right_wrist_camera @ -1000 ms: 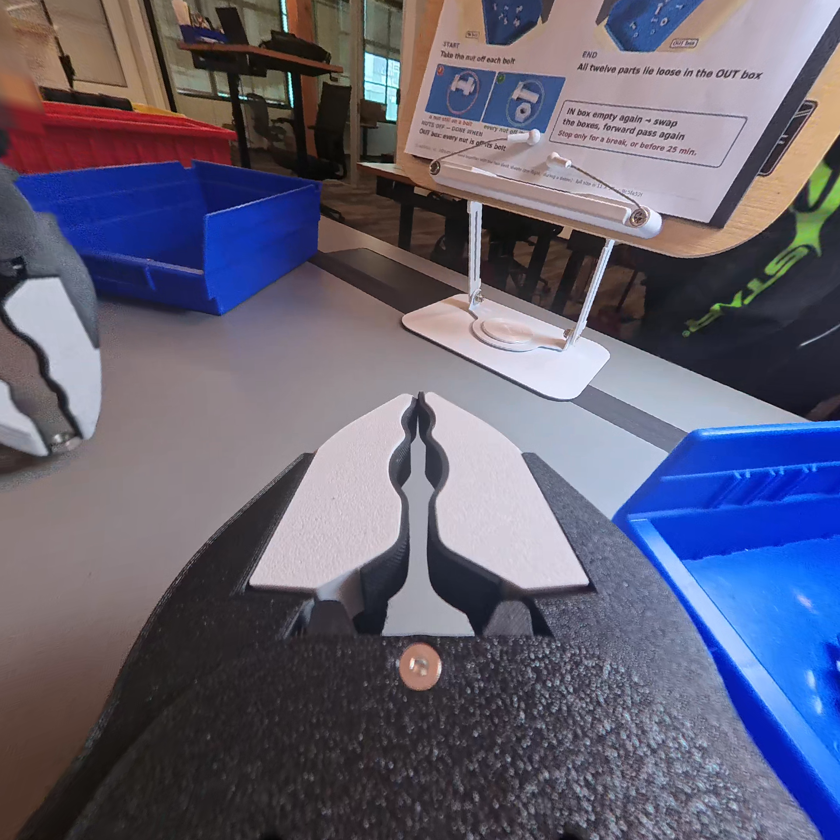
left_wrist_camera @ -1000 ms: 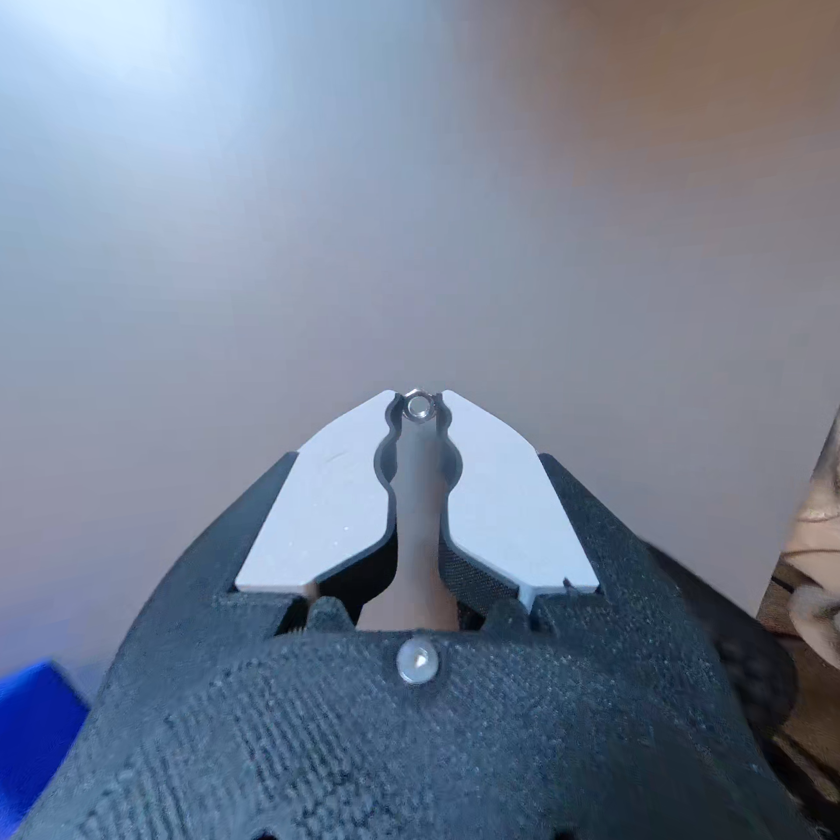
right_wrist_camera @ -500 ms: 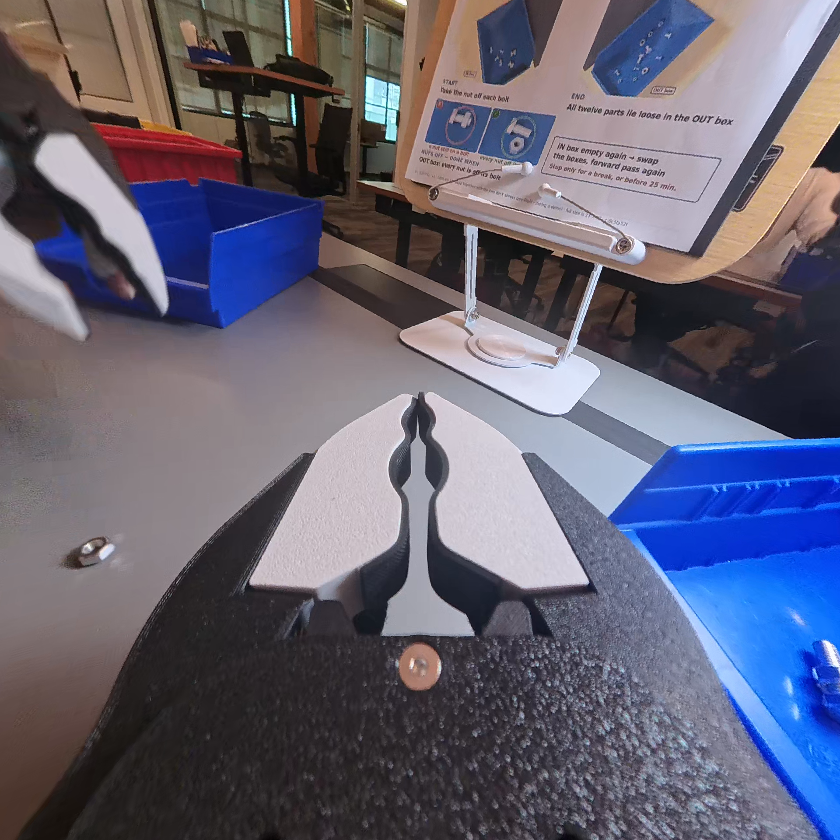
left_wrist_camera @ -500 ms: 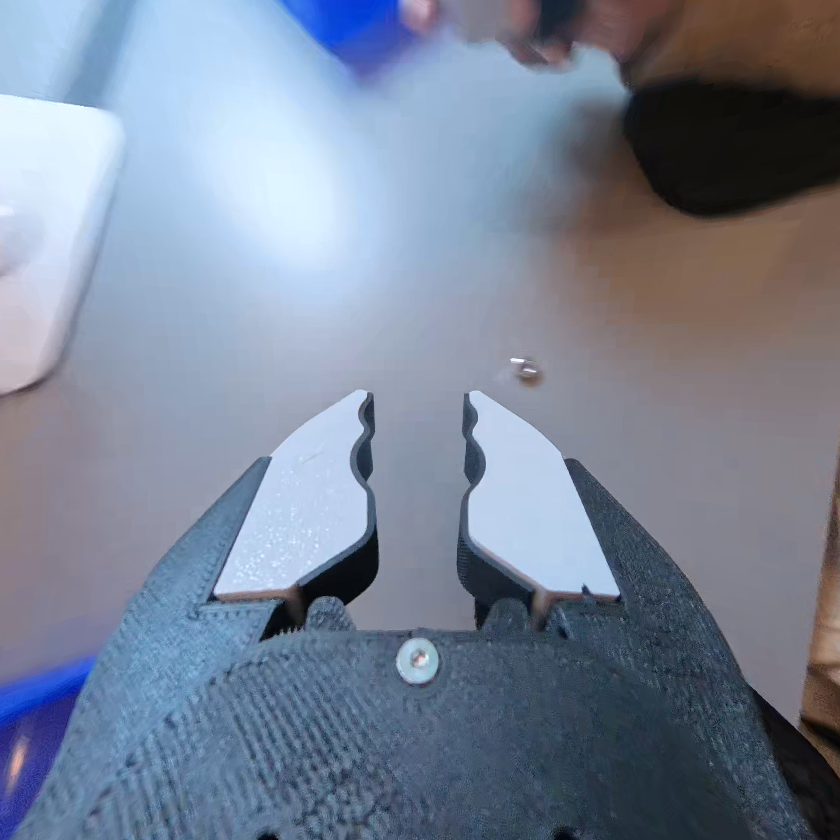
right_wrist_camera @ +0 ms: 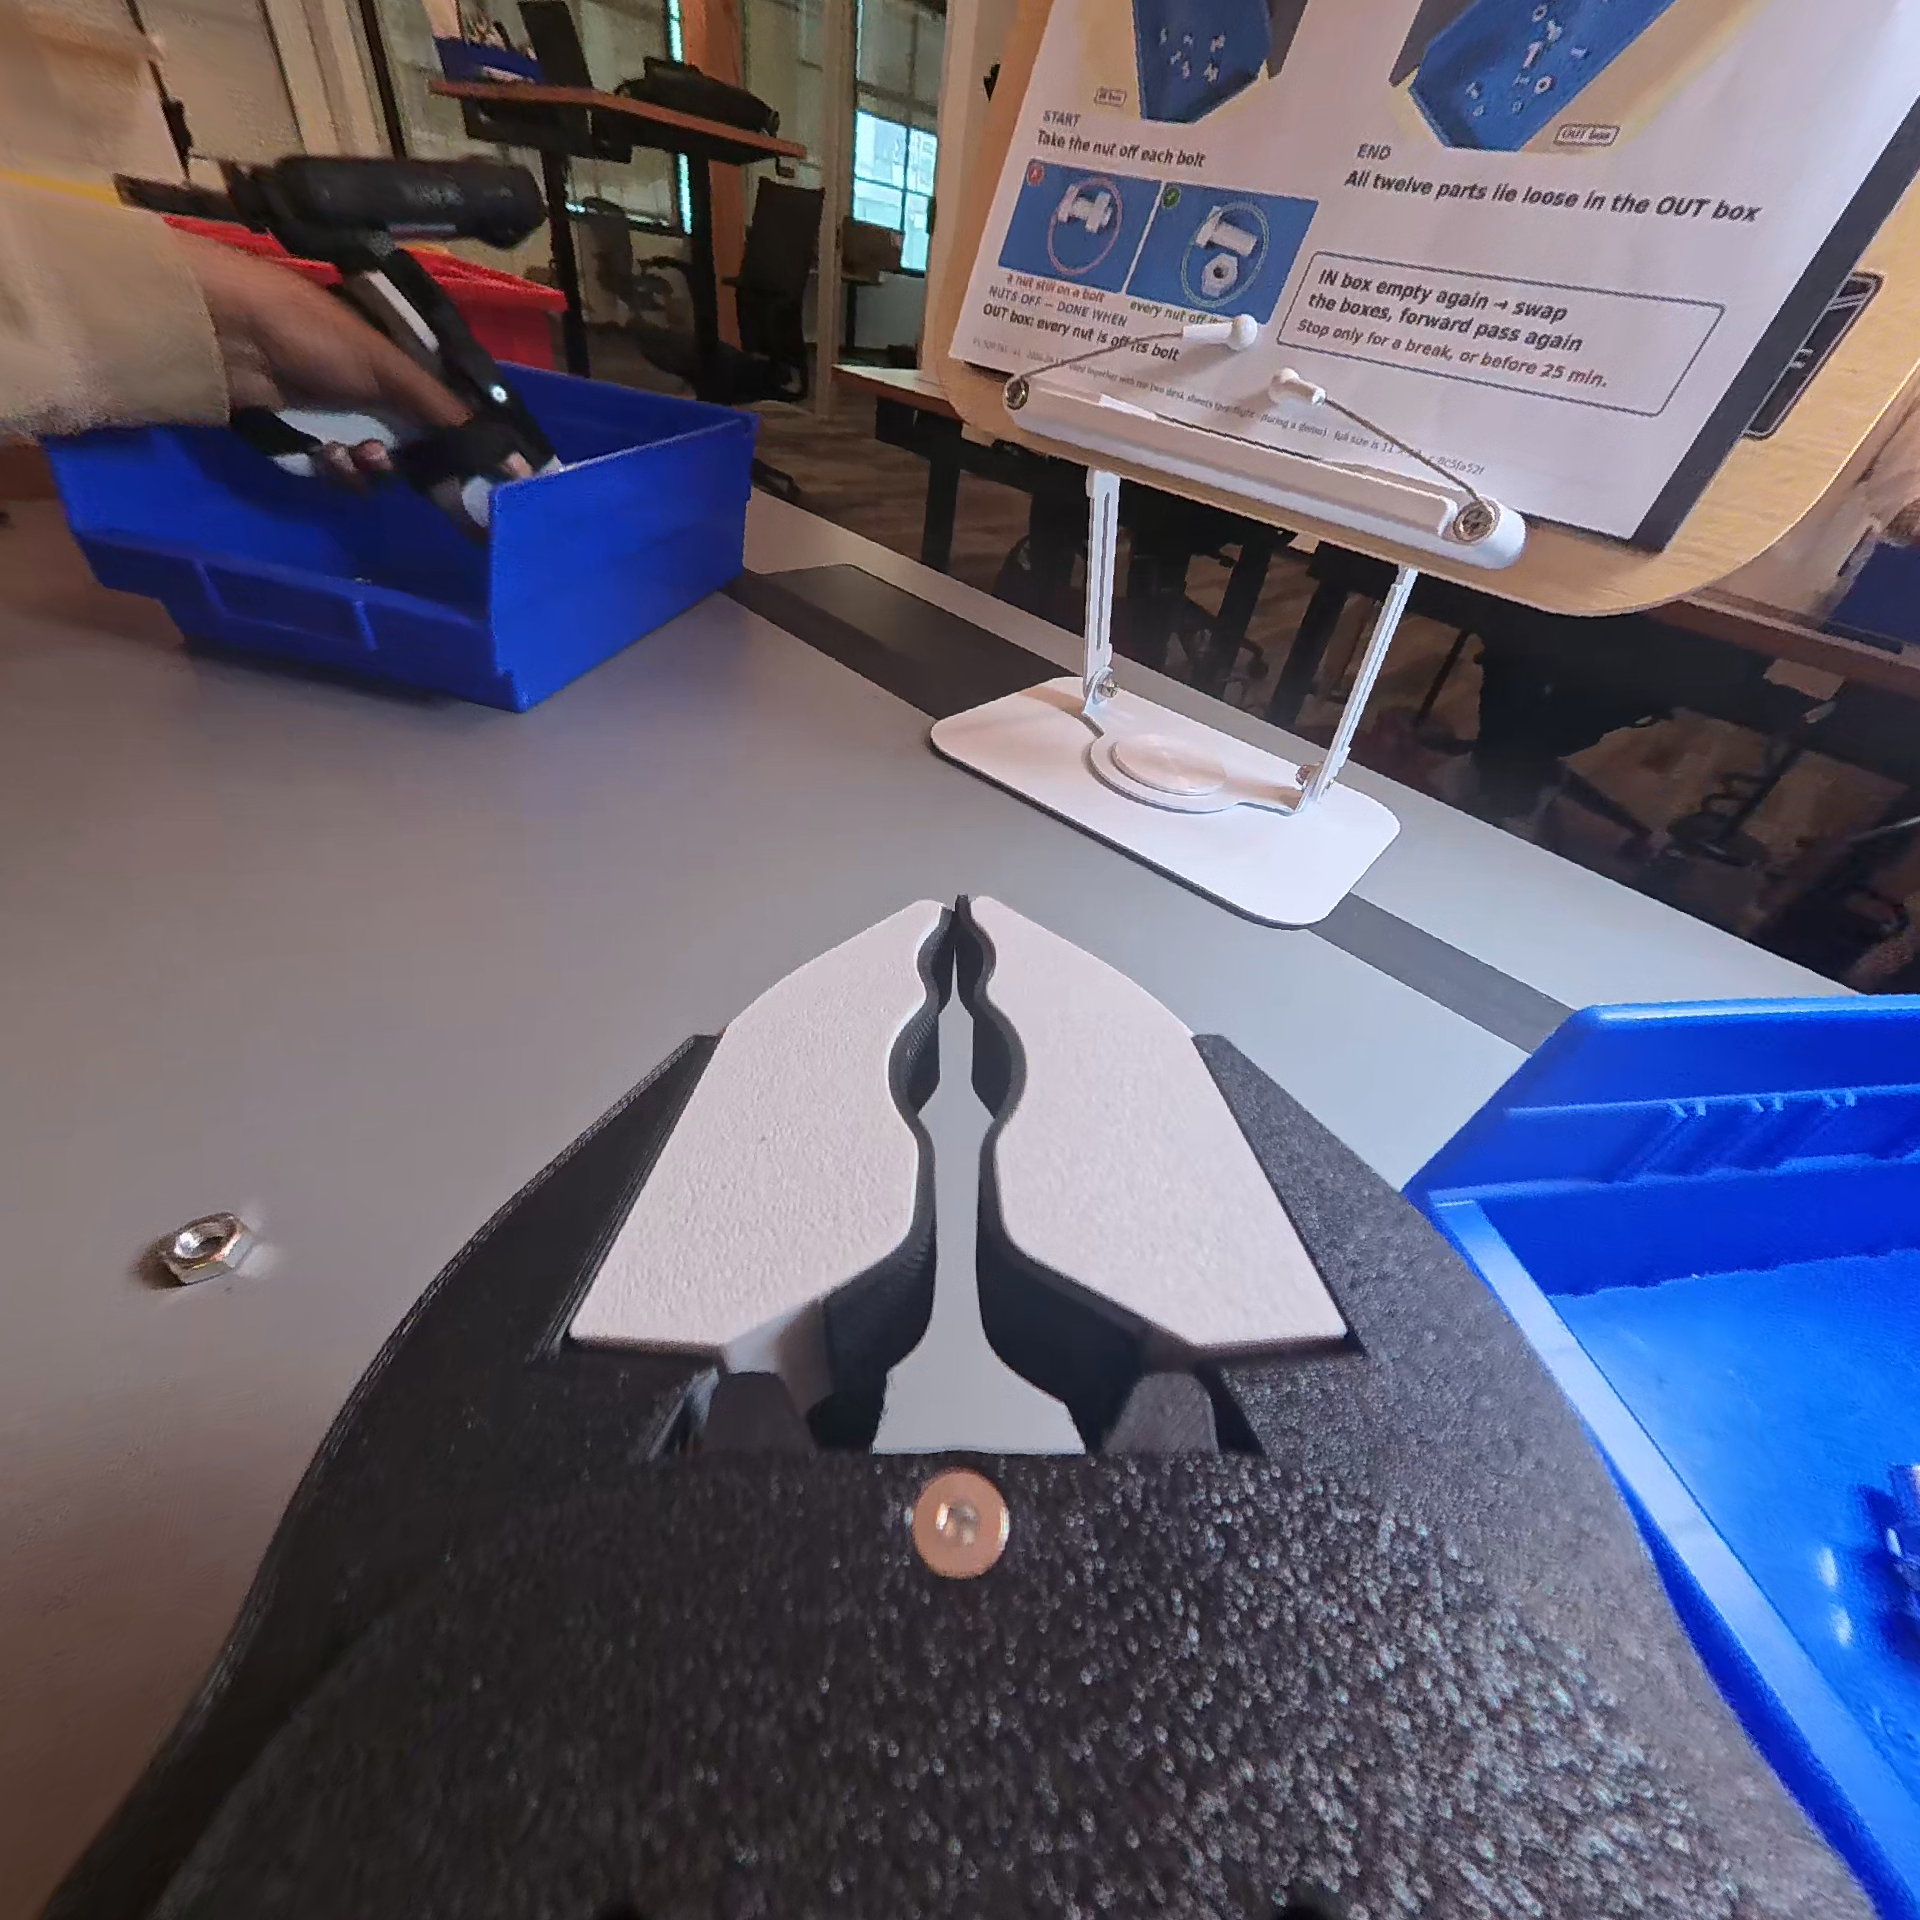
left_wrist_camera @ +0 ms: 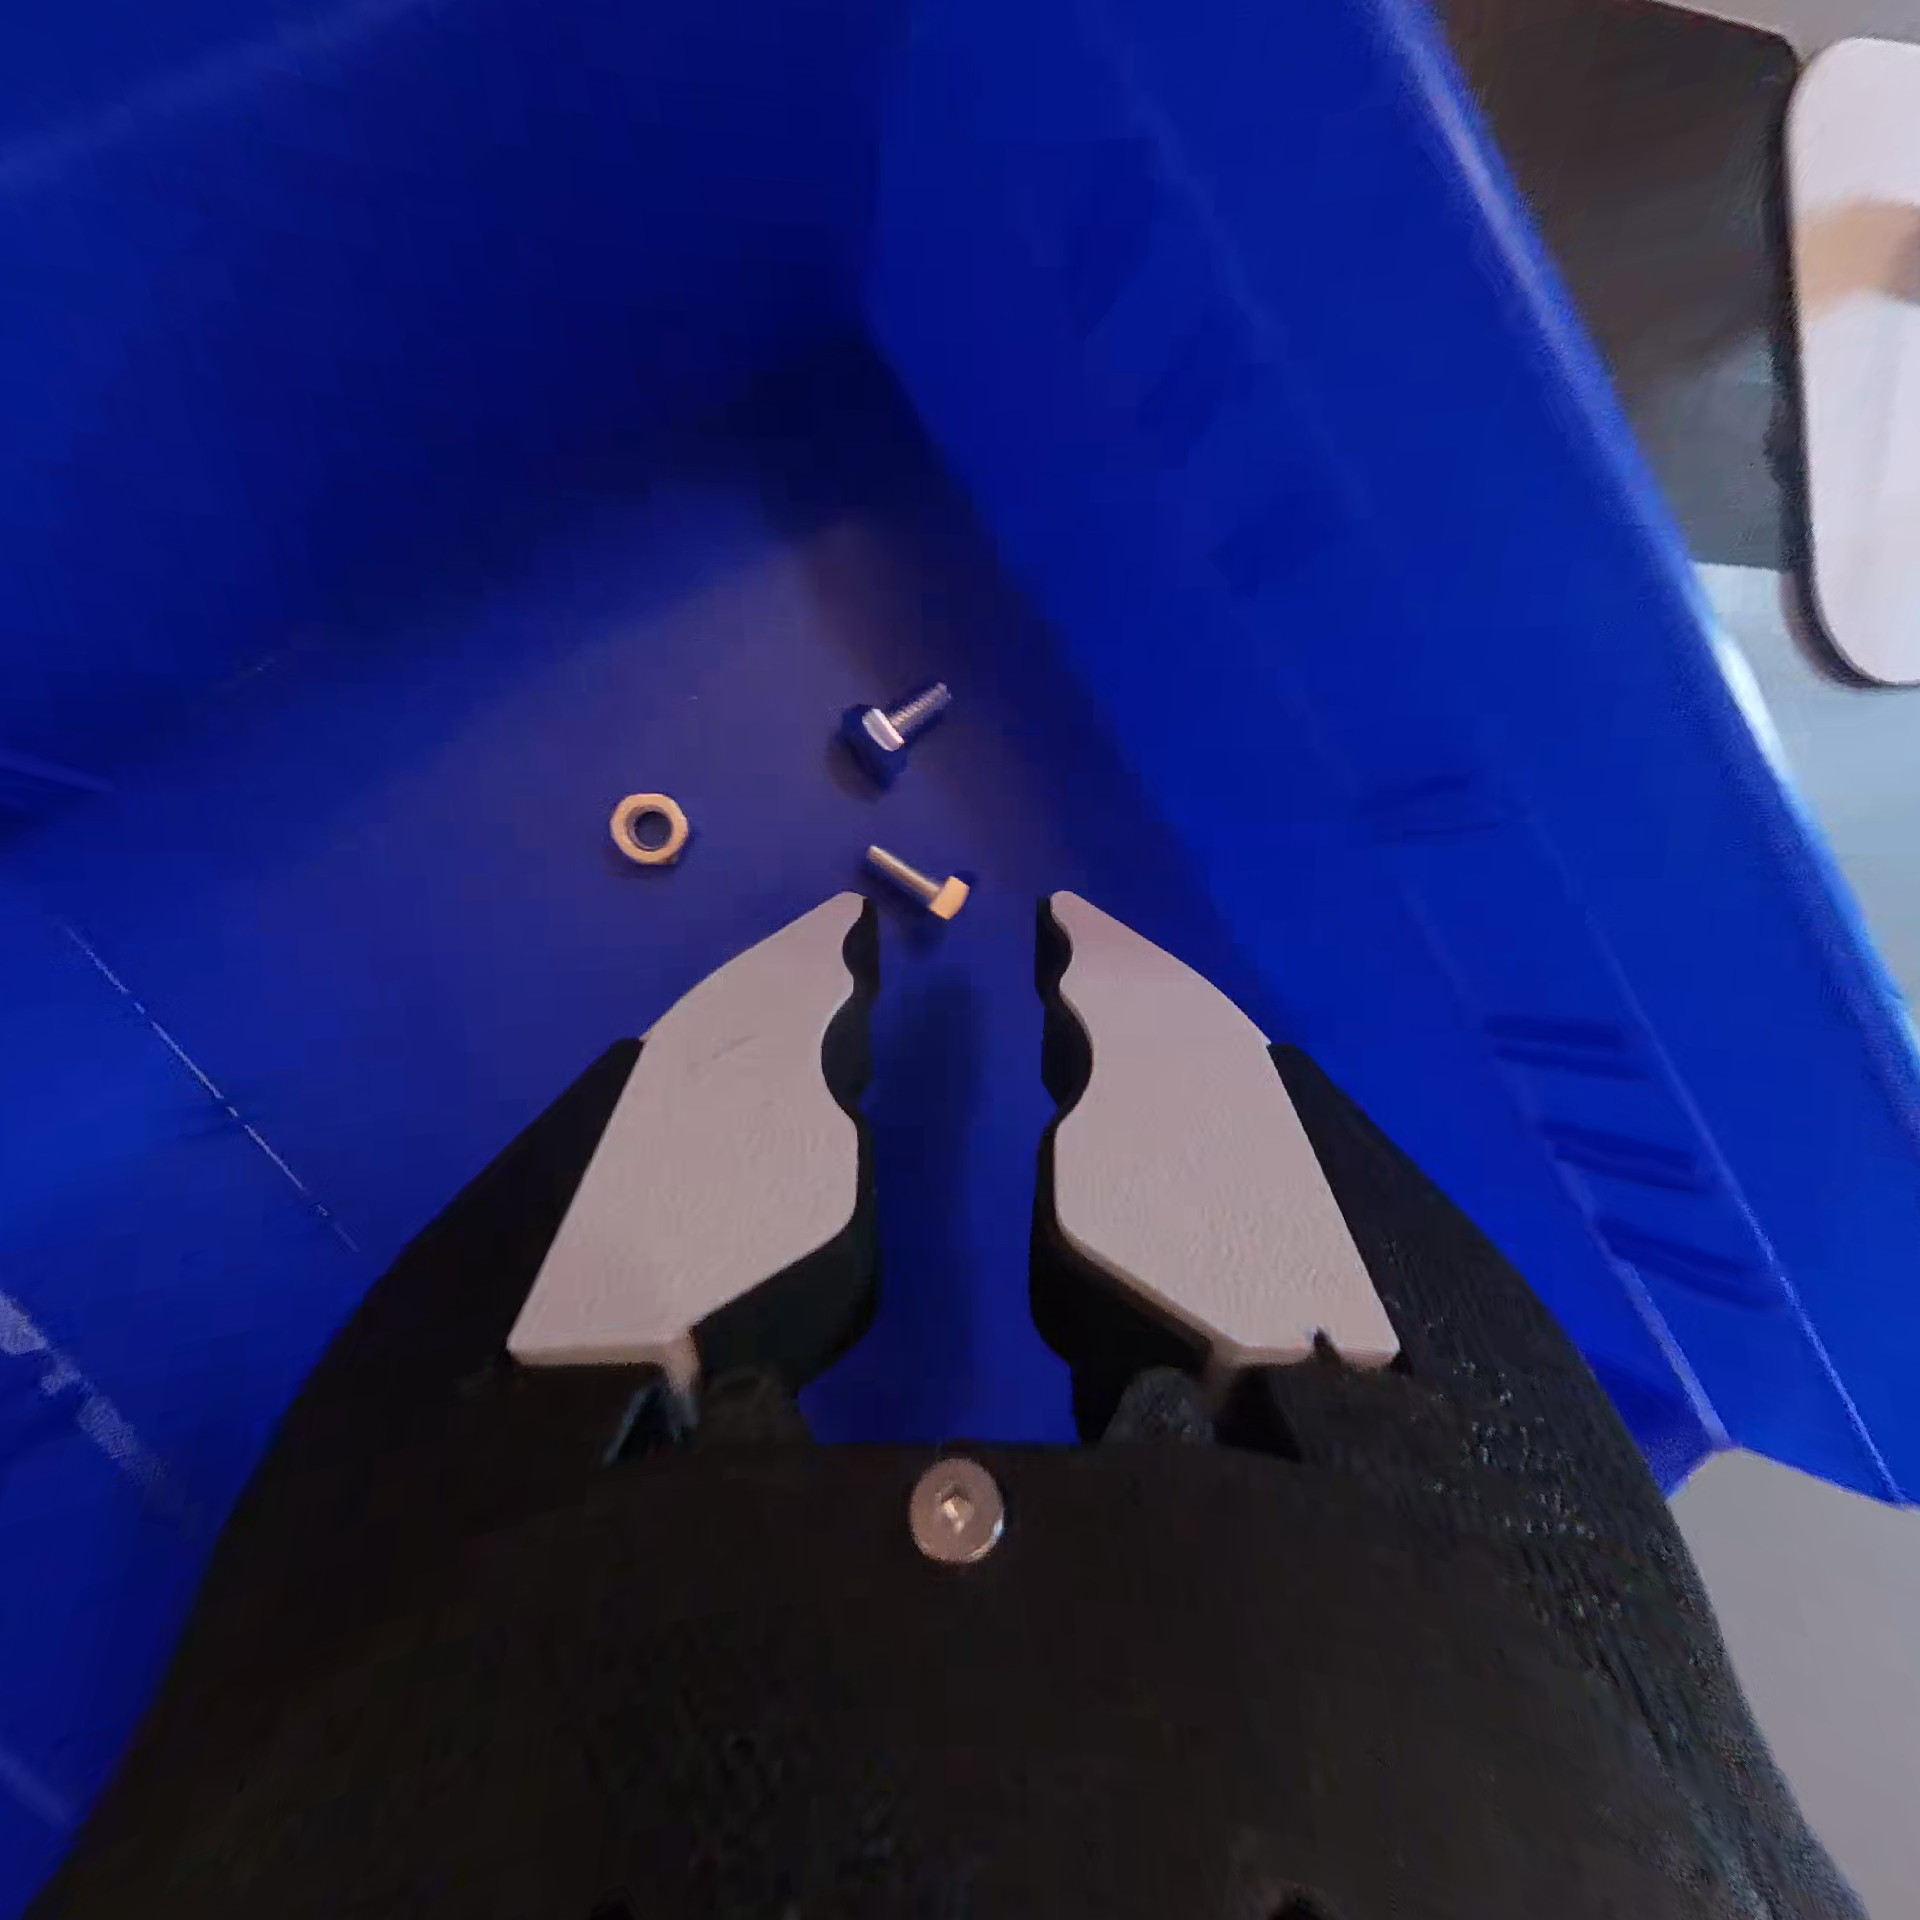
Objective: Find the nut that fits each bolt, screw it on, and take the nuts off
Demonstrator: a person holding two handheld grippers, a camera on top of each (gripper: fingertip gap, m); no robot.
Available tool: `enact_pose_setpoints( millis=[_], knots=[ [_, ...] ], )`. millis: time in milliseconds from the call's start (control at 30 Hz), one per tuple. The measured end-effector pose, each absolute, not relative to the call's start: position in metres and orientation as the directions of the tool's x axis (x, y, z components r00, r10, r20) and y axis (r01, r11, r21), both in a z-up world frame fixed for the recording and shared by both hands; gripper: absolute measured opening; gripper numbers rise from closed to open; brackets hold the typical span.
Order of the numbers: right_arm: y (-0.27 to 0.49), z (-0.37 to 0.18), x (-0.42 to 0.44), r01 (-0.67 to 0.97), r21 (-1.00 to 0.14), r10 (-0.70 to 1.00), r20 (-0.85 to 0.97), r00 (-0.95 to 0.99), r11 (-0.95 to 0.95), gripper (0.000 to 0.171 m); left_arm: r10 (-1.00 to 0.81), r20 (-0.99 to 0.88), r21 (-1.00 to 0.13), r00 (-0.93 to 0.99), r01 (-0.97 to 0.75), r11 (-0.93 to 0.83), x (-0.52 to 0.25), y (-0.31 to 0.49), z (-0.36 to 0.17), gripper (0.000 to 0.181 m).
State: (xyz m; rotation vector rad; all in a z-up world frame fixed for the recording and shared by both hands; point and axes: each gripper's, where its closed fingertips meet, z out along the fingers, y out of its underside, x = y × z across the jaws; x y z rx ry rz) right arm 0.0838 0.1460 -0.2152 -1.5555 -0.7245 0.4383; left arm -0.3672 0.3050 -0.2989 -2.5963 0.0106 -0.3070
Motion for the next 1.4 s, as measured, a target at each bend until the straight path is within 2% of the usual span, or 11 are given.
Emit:
enact_pose_setpoints(
  millis=[133,200,367,467,567,700,800,900,1100,1233,1400],
  knots=[
    [0.147,-0.218,0.083,0.194,-0.981,0.678,0.136,0.722,-0.010,0.000,-0.004,0.239,-0.441,0.971,0.105,-0.891,-0.373,0.309,-0.314,0.032],
    [0.147,-0.218,0.083,0.194,-0.981,0.680,0.136,0.720,-0.010,0.000,-0.014,0.245,-0.419,0.970,0.092,-0.903,-0.369,0.308,-0.320,0.023],
    [0.146,-0.217,0.083,0.192,-0.981,0.681,0.134,0.720,-0.009,0.000,-0.145,0.135,-0.525,0.980,-0.053,-0.849,-0.365,0.310,-0.311,0.016],
    [0.144,-0.214,0.082,0.176,-0.984,0.690,0.125,0.713,-0.003,0.000,-0.309,0.070,-0.767,0.948,-0.147,-0.625,-0.337,0.304,-0.257,0.015],
    [0.135,-0.209,0.070,0.116,-0.993,0.741,0.069,0.668,-0.012,0.000,-0.479,-0.214,-0.920,0.851,-0.340,-0.193,-0.281,0.258,-0.186,0.015],
    [0.097,-0.188,0.029,-0.071,-0.988,0.881,-0.156,0.446,-0.138,0.000,-0.526,-0.517,-0.853,0.675,-0.458,0.251,-0.178,0.165,-0.140,0.015],
    [0.071,-0.174,-0.001,-0.148,-0.955,0.916,-0.291,0.276,-0.259,0.015,-0.513,-0.659,-0.752,0.550,-0.484,0.447,-0.101,0.108,-0.142,0.015],
    [0.056,-0.166,-0.013,-0.195,-0.938,0.923,-0.326,0.206,-0.287,0.016,-0.485,-0.756,-0.655,0.440,-0.491,0.574,-0.044,0.071,-0.155,0.015],
    [0.043,-0.179,-0.021,-0.114,-0.935,0.929,-0.348,0.125,-0.335,0.020,-0.517,-0.784,-0.620,0.345,-0.482,0.619,-0.011,0.044,-0.181,0.015],
    [0.041,-0.187,-0.026,-0.074,-0.947,0.938,-0.319,0.136,-0.311,0.011,-0.539,-0.783,-0.618,0.309,-0.480,0.622,-0.009,0.038,-0.194,0.015],
    [0.043,-0.192,-0.025,-0.047,-0.966,0.951,-0.258,0.172,-0.253,0.008,-0.664,-0.670,-0.738,0.333,-0.398,0.546,-0.009,0.037,-0.197,0.015]
  ],
)
